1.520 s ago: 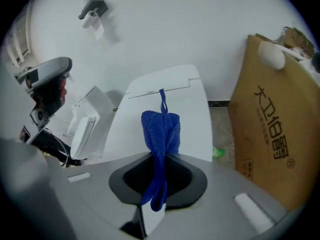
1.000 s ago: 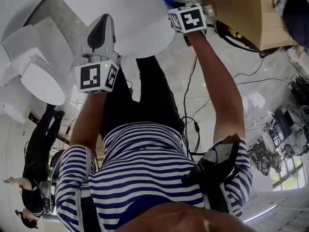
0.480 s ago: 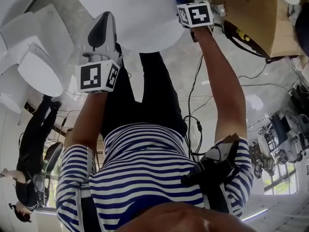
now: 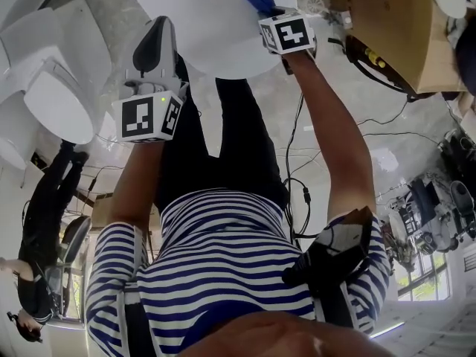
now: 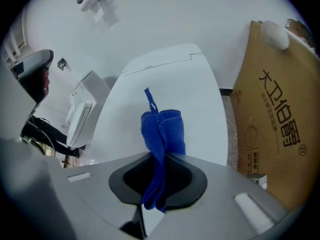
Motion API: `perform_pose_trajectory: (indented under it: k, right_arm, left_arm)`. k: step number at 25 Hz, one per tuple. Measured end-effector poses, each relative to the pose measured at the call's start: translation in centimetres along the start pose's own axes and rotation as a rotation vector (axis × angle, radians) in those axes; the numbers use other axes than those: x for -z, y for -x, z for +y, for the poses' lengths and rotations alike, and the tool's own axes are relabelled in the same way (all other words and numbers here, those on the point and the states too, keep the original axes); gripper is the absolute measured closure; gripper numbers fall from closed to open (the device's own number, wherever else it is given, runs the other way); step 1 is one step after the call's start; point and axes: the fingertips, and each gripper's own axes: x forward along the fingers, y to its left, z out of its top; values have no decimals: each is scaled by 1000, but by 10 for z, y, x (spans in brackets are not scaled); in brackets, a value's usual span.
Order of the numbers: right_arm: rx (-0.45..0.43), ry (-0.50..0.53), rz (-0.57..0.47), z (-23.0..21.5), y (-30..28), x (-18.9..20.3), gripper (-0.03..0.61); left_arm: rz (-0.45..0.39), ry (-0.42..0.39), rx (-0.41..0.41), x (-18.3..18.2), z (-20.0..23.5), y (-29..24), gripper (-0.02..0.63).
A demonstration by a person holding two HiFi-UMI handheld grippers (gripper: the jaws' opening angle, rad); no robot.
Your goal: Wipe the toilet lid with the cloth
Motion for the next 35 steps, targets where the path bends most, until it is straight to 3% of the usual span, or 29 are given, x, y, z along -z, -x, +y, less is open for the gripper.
perform_pose_trajectory:
  k: [8,35]
  right_arm:
    - [-95,81,32,85,-26,-5,529]
    - [-323,159,58,280,-92,-11,529]
  left_arm:
    - [-9,29,-30,1,26,7,611]
    - [20,70,-85,29,100,36,611]
